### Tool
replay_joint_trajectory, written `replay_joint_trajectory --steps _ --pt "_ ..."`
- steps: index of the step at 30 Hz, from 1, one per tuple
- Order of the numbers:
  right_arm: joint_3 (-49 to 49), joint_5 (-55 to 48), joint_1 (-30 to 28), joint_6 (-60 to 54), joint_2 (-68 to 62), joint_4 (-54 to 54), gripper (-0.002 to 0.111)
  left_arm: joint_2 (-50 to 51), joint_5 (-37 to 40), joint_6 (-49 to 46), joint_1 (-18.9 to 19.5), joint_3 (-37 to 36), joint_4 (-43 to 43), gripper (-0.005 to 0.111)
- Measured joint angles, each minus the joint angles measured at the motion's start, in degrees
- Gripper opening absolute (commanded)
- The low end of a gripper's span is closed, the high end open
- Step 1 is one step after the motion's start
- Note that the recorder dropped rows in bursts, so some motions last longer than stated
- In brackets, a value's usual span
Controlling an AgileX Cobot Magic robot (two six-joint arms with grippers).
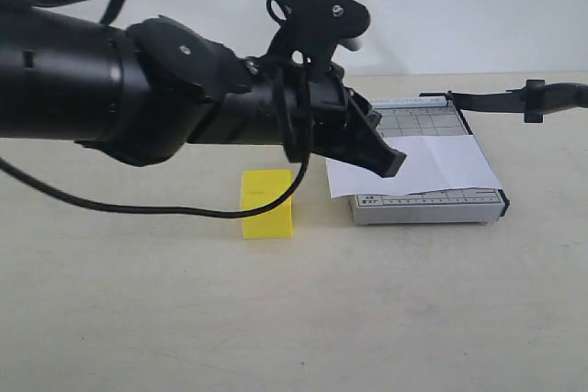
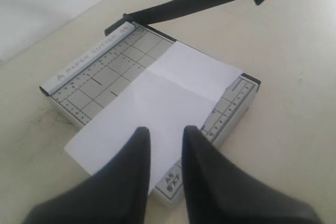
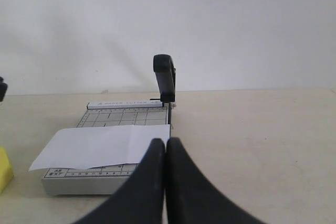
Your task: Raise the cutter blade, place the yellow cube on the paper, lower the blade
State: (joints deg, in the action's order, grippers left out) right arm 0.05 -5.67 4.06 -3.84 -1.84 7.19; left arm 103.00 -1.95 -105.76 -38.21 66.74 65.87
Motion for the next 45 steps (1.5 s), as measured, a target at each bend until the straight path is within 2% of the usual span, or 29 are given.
replay_joint_trajectory --steps 1,9,21,35,45 --pt "0.00 0.00 0.00 0.00 0.00 0.00 0.000 1.12 -0.41 -0.11 0.00 0.97 0.00 0.004" --pt "0.00 0.00 0.00 0.00 0.00 0.00 0.000 9.10 -3.39 -0.72 0.00 6.97 -1.90 0.004" --pt "0.00 0.00 0.00 0.00 0.00 0.00 0.000 15.26 -9.16 -0.81 -0.13 9.44 -5.42 0.004" --pt "0.00 0.00 0.00 0.00 0.00 0.00 0.000 23.03 -9.62 -0.81 -0.13 17.62 -5.67 0.004" --pt "0.00 0.00 0.00 0.00 0.00 0.00 0.000 26.89 -9.76 -0.81 -0.13 18.19 -5.67 0.004"
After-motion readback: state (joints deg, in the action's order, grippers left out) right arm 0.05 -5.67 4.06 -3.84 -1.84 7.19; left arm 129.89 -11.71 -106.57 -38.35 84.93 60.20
